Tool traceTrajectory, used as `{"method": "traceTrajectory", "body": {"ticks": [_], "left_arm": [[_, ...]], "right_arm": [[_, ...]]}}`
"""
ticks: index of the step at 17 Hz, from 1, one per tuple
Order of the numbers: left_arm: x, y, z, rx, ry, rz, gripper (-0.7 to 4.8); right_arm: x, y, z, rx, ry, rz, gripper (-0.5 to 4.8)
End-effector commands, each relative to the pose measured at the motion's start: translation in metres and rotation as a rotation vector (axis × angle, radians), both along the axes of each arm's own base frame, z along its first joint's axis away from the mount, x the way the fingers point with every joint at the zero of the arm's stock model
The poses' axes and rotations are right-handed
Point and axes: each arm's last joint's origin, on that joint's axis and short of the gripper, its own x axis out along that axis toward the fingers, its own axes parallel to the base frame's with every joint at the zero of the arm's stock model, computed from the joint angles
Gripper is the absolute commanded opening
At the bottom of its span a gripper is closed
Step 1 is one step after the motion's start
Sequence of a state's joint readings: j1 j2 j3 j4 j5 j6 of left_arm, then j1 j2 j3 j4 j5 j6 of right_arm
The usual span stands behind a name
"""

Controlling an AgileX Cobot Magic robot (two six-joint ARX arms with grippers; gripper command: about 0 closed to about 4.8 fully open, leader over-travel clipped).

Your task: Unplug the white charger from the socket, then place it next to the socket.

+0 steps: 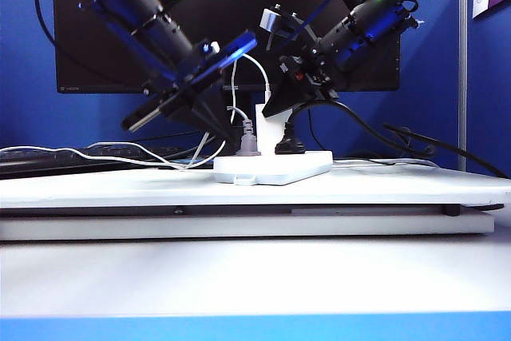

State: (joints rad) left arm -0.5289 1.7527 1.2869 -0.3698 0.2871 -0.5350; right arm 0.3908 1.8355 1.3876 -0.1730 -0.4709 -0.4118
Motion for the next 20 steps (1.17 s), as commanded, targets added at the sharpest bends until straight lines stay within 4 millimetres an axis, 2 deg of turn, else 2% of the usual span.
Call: {"method": "traceTrajectory", "body": {"ticks": [1,9,13,20], "left_arm": [[0.0023,-0.0028,-0.0065,0.003,0.015,-0.012,-0.05],[0.0047,-0.0026,-0.0109,0.009,0.007,-0.051,-0.05],[0.0042,-0.0021,-0.0117,0.054,-0.043,-0.123,-0.05],[0.0036,-0.0016,-0.0124,0.089,-0.072,-0.17,-0.05]], "right_arm": [[-0.0029,0.0016,-0.0055,-0.035,0.018,0.024,1.15],[-0.0037,0.0011,-0.0065,-0.052,0.014,0.043,1.15],[-0.0037,0.0012,-0.0064,-0.051,0.014,0.045,1.15],[-0.0035,0.0012,-0.0061,-0.047,0.014,0.042,0.84]]}}
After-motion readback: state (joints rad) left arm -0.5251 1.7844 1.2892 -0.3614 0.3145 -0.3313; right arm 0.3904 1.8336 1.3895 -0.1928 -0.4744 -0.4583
